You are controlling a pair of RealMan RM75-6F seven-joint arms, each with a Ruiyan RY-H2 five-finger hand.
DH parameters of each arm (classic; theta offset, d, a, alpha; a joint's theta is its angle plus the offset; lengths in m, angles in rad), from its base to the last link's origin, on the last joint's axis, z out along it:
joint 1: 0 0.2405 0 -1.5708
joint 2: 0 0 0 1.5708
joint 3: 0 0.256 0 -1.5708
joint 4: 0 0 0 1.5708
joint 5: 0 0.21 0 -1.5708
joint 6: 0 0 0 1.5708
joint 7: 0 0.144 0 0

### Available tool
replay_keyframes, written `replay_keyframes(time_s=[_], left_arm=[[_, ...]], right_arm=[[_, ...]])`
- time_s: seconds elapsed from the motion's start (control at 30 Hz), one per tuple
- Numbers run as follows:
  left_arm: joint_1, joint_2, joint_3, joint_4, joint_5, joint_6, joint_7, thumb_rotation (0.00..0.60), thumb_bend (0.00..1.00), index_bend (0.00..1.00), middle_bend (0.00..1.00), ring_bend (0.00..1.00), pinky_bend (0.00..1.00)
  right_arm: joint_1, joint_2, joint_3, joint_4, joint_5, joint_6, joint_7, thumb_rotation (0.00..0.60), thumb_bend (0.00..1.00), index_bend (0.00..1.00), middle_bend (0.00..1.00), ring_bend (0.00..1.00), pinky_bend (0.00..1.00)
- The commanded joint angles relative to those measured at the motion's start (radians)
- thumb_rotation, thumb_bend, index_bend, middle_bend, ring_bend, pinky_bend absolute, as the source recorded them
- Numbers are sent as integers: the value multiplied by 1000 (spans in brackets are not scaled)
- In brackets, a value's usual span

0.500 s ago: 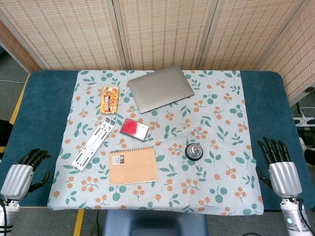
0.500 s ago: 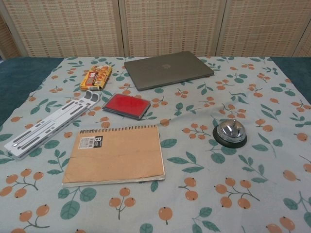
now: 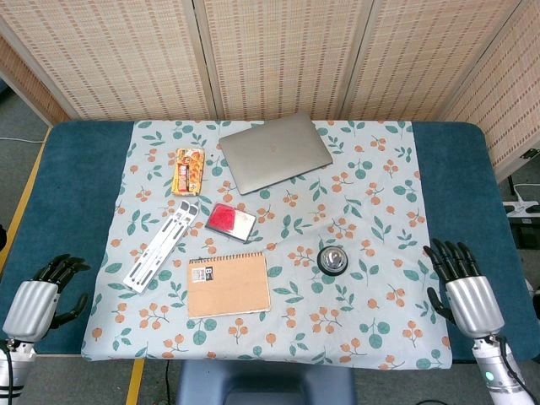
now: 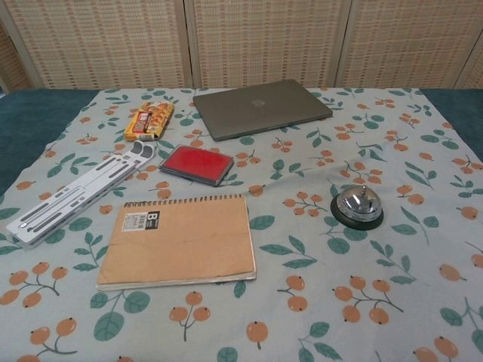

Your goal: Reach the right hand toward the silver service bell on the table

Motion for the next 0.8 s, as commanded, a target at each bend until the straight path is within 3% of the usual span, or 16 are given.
replay_keyframes(time_s=[0.03,0.17,0.23,0.37,0.47,0.8], left_arm=[[5,8,-3,-11,-2,13,-2,600,394,284,236,154,345],[11,9,-5,-13,3,31,1,600,393,284,237,154,345],[10,9,-3,-13,1,26,0,600,392,283,238,154,345],[9,10,-2,-13,0,21,0,600,392,284,238,154,346],[10,12,-2,-13,-1,20,-6,600,393,284,238,154,346],[13,20,-3,-16,1,30,-27,600,391,286,240,154,346]], right_arm=[[77,-13,-28,50,-100,-54,58,600,632,65,19,0,0],[173,-54,-18,72,-161,-131,67,600,728,38,21,0,0],[222,-93,-7,85,-149,-204,60,600,771,15,21,0,0],[253,-118,0,96,-138,-249,67,600,828,0,20,0,0],[362,-248,43,207,-67,-426,96,600,875,0,20,0,0],[510,-466,47,476,-19,-570,248,600,937,0,20,0,0]])
